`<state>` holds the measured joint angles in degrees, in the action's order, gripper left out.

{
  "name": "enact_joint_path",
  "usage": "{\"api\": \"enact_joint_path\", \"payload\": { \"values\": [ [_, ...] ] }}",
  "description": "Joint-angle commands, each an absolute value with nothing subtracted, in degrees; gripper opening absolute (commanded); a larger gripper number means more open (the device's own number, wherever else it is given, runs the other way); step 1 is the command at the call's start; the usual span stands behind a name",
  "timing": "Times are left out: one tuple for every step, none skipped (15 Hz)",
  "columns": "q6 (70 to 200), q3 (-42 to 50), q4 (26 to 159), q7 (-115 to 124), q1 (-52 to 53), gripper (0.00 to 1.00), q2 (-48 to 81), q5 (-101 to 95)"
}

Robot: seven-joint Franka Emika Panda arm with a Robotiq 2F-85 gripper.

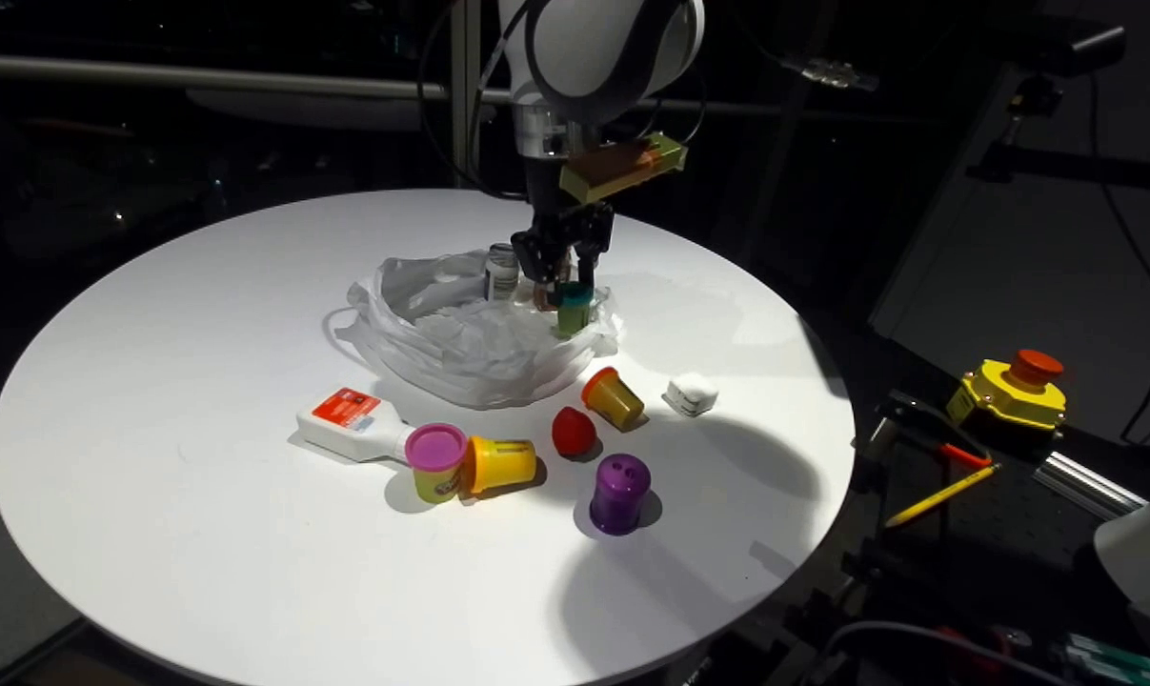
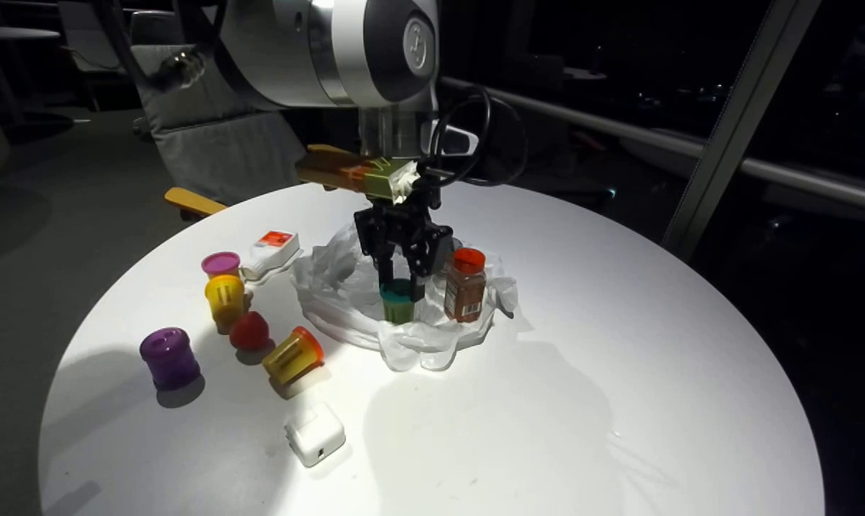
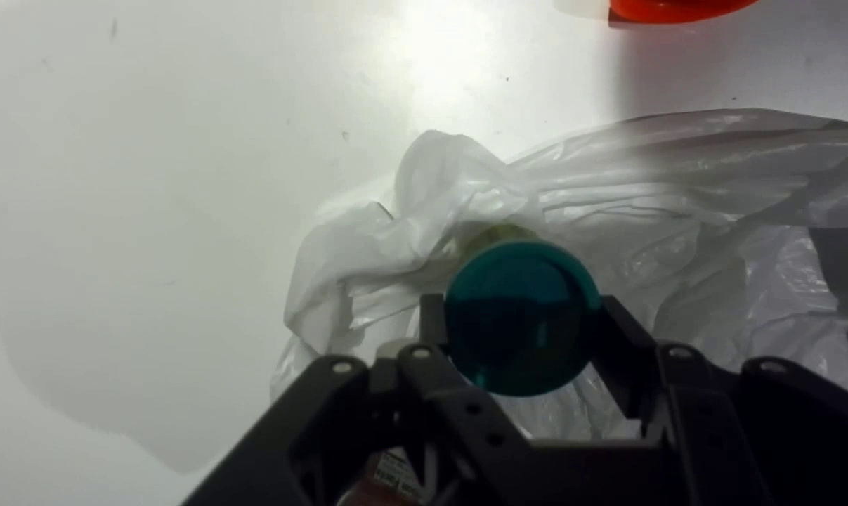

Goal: Put all the objects on the table into the plastic bag.

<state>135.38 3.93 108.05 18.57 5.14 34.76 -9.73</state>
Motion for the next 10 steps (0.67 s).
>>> {"api": "enact_joint_path", "payload": {
  "values": [
    [135.69,4.77,105.44,18.81,5.45,0.29,37.13,-8.67],
    [136.10,4.95,105.29,19.11,5.51,0.29,37.34,-8.60],
    [136.80,5.10,105.68,19.52,5.58,0.29,36.96,-8.49],
    [137.47,5.24,105.75,19.89,5.54,0.29,36.83,-8.28],
    [138.50,5.47,106.16,20.59,5.57,0.29,36.53,-8.09],
    [139.36,5.68,106.35,21.46,5.59,0.29,36.44,-7.74],
    [140.40,6.33,106.31,22.60,5.94,0.29,36.74,-7.98],
    [141.14,6.37,106.26,23.24,5.84,0.29,37.18,-7.47],
    [141.72,6.83,106.19,24.19,6.13,0.29,37.66,-7.56],
    [142.27,7.16,106.12,24.69,6.32,0.29,38.25,-7.61]
  ]
}}
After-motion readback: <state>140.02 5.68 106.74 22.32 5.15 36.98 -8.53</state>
